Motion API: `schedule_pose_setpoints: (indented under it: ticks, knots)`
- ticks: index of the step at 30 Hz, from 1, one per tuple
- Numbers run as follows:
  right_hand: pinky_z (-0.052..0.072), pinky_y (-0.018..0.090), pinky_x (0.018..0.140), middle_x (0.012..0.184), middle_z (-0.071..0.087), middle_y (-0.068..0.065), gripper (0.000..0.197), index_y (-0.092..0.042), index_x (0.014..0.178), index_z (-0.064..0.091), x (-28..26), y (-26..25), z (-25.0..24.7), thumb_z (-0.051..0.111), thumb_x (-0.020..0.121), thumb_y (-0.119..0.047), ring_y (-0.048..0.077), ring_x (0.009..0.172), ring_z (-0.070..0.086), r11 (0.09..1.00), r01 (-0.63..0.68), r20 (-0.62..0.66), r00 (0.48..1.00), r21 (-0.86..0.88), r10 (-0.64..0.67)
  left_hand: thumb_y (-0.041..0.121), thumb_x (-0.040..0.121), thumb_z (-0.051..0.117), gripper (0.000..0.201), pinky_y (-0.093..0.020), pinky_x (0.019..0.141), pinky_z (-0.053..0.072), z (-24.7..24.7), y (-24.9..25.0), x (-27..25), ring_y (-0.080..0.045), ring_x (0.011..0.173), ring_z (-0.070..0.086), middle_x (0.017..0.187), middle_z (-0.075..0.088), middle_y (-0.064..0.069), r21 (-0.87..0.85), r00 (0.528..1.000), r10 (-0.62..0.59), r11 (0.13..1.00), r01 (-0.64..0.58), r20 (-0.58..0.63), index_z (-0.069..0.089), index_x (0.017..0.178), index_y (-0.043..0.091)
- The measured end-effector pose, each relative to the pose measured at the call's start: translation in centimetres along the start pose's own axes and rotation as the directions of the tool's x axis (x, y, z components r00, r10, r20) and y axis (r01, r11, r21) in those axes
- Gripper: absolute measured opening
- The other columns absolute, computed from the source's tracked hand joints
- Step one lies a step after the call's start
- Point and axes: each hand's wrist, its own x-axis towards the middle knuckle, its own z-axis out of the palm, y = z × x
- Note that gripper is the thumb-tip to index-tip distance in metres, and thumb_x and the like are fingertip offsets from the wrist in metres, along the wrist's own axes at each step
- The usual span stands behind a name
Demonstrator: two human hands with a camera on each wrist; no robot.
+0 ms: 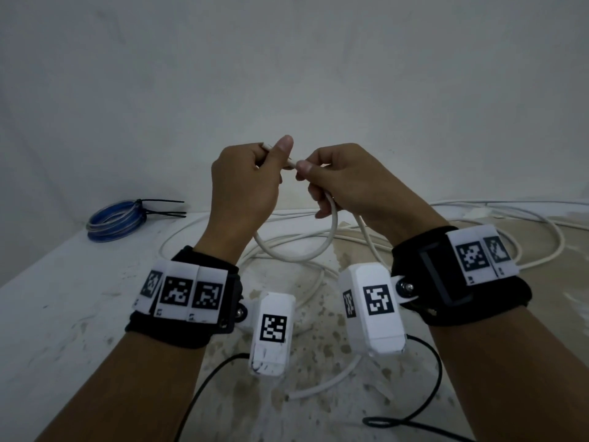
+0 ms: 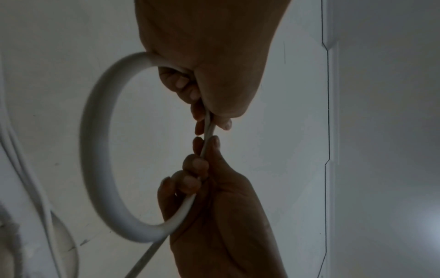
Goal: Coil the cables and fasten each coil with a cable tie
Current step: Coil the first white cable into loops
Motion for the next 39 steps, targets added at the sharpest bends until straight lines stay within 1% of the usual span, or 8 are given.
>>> schedule_pose_setpoints:
  ticks: [6,15,19,22,27,32,36,39]
  knots:
    - [0.055,0.026,0.057,0.055,0.049,-0.006,0.035,-0.009,0.088,0.069,0.0,-0.1,0.1,0.052,0.100,-0.037,0.006,0.045,0.046,1.000,-0.015,0.053,0.998,-0.002,0.015,0.041,0.096,0.057,0.055,-0.006,0.055,0.037,0.4,-0.4,0.0,0.010,0.054,0.057,0.047,0.057,0.026,-0.006,0.999,0.043,0.999,-0.043,-0.007,0.068,0.069,-0.005]
    - [0.048,0.027,0.051,0.048,0.041,-0.007,0.035,-0.013,0.073,0.053,0.1,0.4,0.1,0.049,0.103,-0.032,0.010,0.042,0.036,0.988,-0.100,0.103,0.991,0.118,0.088,0.046,0.098,0.050,0.046,-0.020,0.058,0.039,0.2,-0.5,0.2,0.002,0.049,0.053,0.057,0.064,0.015,-0.078,0.989,-0.060,0.994,0.071,0.133,0.074,0.077,0.013]
    - [0.047,0.025,0.047,0.050,0.040,-0.004,0.033,-0.012,0.075,0.053,0.3,0.4,-0.1,0.048,0.103,-0.030,0.010,0.040,0.034,0.980,-0.079,-0.054,0.994,0.185,0.091,0.056,0.101,0.028,0.053,-0.038,0.082,0.052,0.0,-0.3,0.3,-0.014,0.084,0.062,0.086,0.065,0.006,-0.048,0.980,-0.196,0.979,0.198,0.045,0.065,0.095,0.019]
    - [0.057,0.033,0.054,0.052,0.050,0.001,0.035,-0.010,0.075,0.055,0.6,0.3,-0.9,0.049,0.103,-0.030,0.012,0.039,0.044,0.956,-0.044,-0.227,0.967,0.289,0.113,0.048,0.103,0.029,0.052,-0.037,0.082,0.045,-0.7,-0.4,0.2,-0.026,0.083,0.057,0.077,0.057,0.000,0.052,0.942,-0.334,0.941,0.335,-0.019,0.056,0.072,0.015]
    - [0.058,0.052,0.073,0.047,0.059,0.000,0.037,-0.009,0.074,0.056,0.4,-0.9,-2.9,0.046,0.103,-0.030,0.017,0.040,0.056,0.964,0.008,-0.369,0.925,0.265,0.094,0.041,0.102,0.043,0.047,-0.021,0.046,0.033,-1.1,2.0,-3.2,-0.012,0.042,0.043,0.055,0.058,-0.001,0.158,0.592,-0.578,0.777,0.609,0.561,0.058,0.068,0.012]
    - [0.058,0.057,0.073,0.047,0.058,-0.001,0.035,-0.008,0.078,0.053,-0.5,-3.6,-4.4,0.044,0.104,-0.029,0.018,0.038,0.056,0.929,0.050,-0.438,0.890,0.366,0.124,0.061,0.098,0.032,0.067,-0.027,0.061,0.047,1.3,6.2,-7.2,-0.014,0.054,0.057,0.066,0.065,-0.006,0.061,0.172,-0.412,0.494,0.868,0.895,0.067,0.071,0.010]
    - [0.061,0.042,0.062,0.055,0.047,0.003,0.034,-0.008,0.078,0.051,-2.4,-5.1,-5.1,0.043,0.105,-0.027,0.012,0.036,0.044,0.870,0.071,-0.471,0.861,0.488,0.194,0.053,0.101,0.035,0.071,-0.045,0.096,0.045,4.1,8.2,-6.1,-0.033,0.091,0.064,0.094,0.066,-0.023,-0.146,0.156,-0.343,0.054,0.988,0.926,0.064,0.097,-0.012]
    - [0.055,0.031,0.052,0.057,0.040,0.003,0.033,-0.009,0.079,0.051,-3.9,-5.2,-5.8,0.043,0.105,-0.028,0.010,0.035,0.037,0.864,0.087,-0.533,0.816,0.496,0.223,0.023,0.101,0.040,0.040,-0.053,0.086,0.054,4.8,10.2,-4.9,-0.040,0.094,0.065,0.108,0.063,-0.033,-0.393,0.250,-0.475,-0.229,0.891,0.843,0.045,0.124,-0.010]
